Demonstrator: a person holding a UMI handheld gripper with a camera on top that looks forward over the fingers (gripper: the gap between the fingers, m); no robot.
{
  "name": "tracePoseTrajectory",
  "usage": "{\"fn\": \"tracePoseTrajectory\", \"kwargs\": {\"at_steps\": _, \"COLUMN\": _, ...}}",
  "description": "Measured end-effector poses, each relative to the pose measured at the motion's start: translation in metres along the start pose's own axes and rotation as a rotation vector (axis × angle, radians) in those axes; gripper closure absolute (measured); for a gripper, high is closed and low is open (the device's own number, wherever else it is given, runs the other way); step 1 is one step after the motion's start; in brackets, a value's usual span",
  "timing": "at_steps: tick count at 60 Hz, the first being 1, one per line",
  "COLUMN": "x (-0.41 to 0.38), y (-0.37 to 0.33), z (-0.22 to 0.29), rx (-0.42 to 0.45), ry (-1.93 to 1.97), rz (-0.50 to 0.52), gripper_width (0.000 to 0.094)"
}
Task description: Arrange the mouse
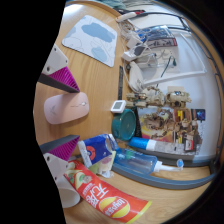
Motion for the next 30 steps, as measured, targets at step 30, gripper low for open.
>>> {"fn": "tracePoseTrajectory", "kwargs": {"at_steps": 30, "x": 0.011, "y": 0.007, "z": 0.003, "rx": -0.020, "ry": 0.110, "rz": -0.046, "gripper_width": 0.0425}}
Point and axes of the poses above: the point between the fingertips, and its own axes, seen from behind it with the camera up: x to the right, z up, y forward, the way the camera looks, the point moved 6 cm from there along -y, backward, against the way the camera looks
